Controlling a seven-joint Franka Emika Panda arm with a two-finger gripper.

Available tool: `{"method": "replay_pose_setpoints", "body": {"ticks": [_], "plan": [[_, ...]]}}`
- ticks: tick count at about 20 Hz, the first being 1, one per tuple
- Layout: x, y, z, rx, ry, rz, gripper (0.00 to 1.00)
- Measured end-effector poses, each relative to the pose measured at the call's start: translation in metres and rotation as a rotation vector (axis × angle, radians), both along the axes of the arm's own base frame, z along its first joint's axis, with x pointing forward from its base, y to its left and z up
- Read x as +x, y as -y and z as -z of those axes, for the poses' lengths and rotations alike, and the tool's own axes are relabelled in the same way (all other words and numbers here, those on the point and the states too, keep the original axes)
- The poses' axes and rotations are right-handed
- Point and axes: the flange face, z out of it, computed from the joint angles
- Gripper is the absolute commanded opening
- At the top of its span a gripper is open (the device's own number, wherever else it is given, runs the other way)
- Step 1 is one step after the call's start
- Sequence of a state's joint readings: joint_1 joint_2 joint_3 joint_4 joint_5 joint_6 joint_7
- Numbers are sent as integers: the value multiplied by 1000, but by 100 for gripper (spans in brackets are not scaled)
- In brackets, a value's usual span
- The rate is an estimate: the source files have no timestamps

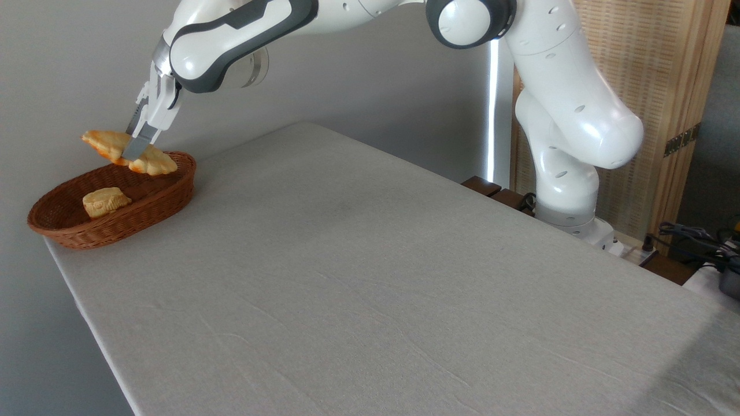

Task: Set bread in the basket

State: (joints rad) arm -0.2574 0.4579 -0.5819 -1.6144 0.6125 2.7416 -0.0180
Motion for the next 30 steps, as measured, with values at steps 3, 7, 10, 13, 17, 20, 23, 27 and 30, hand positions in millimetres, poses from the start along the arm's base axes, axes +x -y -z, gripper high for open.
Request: {"method": "replay_pose_setpoints", "body": {"ticks": [3,7,10,13,17,20,23,27,30], "plan": [[-1,4,9,10,-2,12,61],[-5,11,18,30,5,33,75],[-5,13,30,53,6,33,91],[-5,15,36,51,-6,13,100],[-6,16,36,48,-7,10,100],[-5,15,37,49,-8,9,100],[-5,15,39,50,-11,9,100],[-2,14,37,48,-8,5,100],[1,12,23,37,12,-4,100]]}}
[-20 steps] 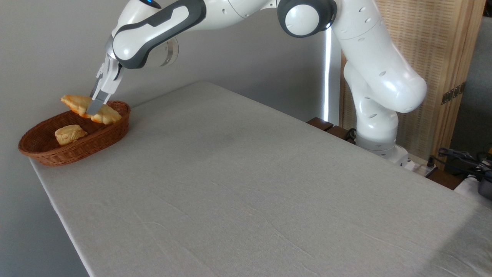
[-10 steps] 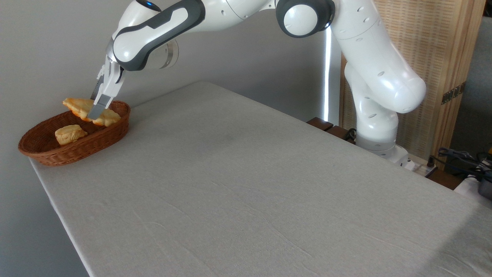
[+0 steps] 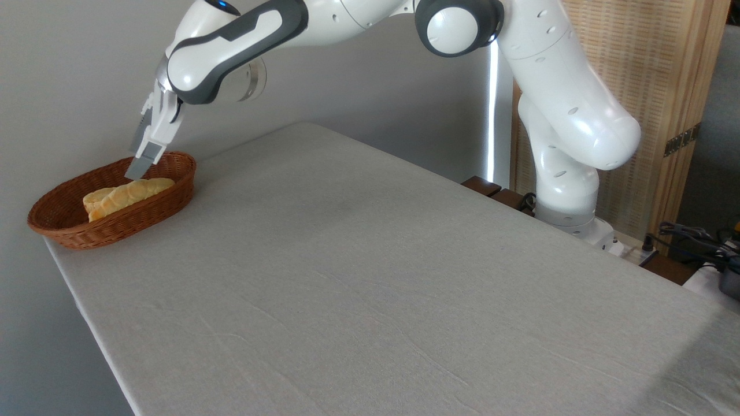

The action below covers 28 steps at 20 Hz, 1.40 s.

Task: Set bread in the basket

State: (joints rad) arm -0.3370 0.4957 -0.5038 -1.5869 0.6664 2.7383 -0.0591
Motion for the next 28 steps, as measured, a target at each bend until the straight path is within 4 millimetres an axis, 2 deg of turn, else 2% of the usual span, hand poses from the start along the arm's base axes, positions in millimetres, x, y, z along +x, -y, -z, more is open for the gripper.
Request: {"method": "replay_pose_setpoints", "body": {"ticks": [5,8,12,15,18,23,28], "plan": [[-2,-21,-52,61,10,-123,100],[1,-49,-85,85,-39,-241,100],[-6,-92,-115,151,-157,-390,100],[-7,-130,-123,200,-248,-496,100],[2,-176,-121,233,-360,-550,100],[20,-268,-124,300,-534,-474,100],[22,-350,-123,356,-624,-437,100]]}}
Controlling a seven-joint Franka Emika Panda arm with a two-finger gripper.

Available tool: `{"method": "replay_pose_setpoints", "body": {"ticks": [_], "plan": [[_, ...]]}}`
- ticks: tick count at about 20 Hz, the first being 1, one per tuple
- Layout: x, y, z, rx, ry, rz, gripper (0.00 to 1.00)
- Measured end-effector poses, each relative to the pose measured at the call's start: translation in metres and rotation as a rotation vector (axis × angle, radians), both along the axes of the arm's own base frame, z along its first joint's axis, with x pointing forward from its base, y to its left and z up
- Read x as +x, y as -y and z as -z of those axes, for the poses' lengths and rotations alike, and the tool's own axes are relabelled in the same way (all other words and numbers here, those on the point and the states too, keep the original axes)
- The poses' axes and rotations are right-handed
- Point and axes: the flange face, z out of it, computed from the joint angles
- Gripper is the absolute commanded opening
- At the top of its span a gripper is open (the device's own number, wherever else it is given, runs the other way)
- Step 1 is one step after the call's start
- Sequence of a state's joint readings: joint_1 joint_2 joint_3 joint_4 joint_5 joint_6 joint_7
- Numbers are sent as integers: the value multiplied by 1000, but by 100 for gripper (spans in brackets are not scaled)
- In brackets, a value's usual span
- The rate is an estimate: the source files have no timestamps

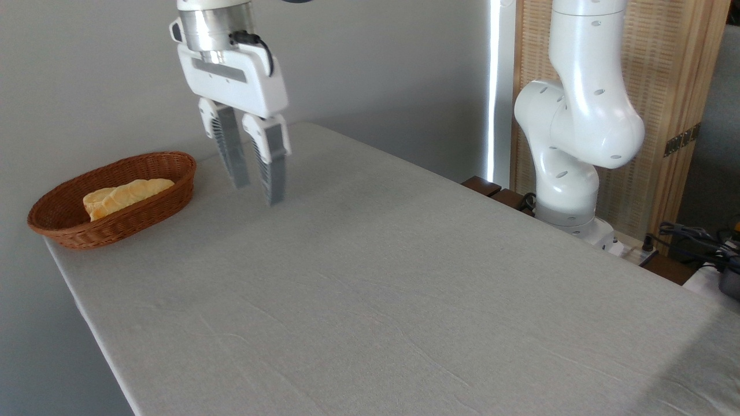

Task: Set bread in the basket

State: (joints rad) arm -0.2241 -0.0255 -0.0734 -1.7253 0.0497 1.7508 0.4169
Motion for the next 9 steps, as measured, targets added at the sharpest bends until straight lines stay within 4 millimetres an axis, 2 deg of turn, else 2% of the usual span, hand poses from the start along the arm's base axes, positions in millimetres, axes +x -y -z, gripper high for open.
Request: {"method": "replay_pose_setpoints", "body": {"ticks": [6,9], "plan": [[-3,-81,2,2,-70,7,100],[-5,-88,4,-38,-97,0,100]]}}
